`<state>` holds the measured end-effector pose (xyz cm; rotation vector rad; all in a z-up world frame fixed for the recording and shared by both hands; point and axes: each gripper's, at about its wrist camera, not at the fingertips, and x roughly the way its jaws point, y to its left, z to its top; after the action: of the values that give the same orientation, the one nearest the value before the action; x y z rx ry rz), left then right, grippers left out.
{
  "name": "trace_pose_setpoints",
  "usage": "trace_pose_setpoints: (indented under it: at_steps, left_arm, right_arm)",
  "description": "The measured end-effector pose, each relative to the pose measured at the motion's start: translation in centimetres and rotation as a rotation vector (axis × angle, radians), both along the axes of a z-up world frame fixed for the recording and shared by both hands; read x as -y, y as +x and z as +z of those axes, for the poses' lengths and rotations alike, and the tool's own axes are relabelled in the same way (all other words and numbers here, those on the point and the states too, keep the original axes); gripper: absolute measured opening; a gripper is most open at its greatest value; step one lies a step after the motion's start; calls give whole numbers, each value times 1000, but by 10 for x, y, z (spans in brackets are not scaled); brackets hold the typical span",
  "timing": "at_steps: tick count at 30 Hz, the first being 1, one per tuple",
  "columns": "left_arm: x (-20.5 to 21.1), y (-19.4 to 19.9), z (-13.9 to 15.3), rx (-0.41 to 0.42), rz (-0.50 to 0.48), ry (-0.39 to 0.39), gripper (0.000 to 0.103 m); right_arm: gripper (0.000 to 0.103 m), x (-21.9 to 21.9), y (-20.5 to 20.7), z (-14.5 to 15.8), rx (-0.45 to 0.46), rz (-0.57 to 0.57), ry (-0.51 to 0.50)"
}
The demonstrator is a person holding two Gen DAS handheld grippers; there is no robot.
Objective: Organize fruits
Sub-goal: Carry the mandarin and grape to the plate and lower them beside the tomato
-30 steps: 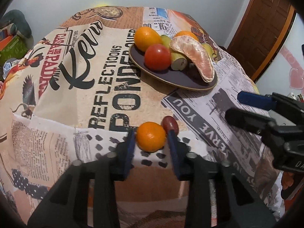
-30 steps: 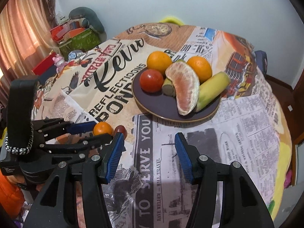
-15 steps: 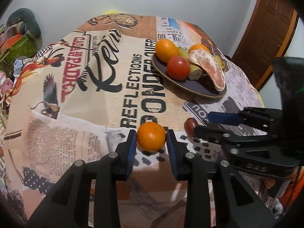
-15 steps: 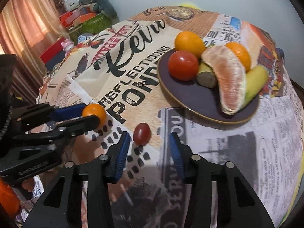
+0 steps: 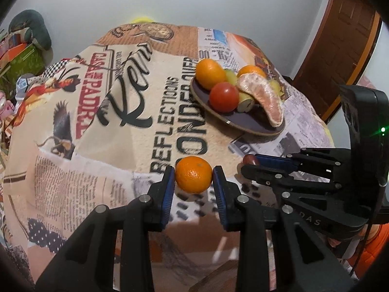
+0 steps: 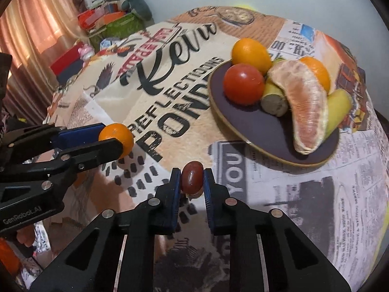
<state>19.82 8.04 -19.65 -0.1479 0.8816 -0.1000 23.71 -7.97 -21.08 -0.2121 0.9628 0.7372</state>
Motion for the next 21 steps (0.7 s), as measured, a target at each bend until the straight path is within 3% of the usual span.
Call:
trace_pose_setpoints:
  at_steps: [12,21]
  left_arm:
    - [29,34,24,66,-58,-10,31]
    - [41,60,26,79,-83,-13,32]
  right_arm:
    - [17,48,28,29,67,-129,74]
    - [17,57,45,39,94,-159,113]
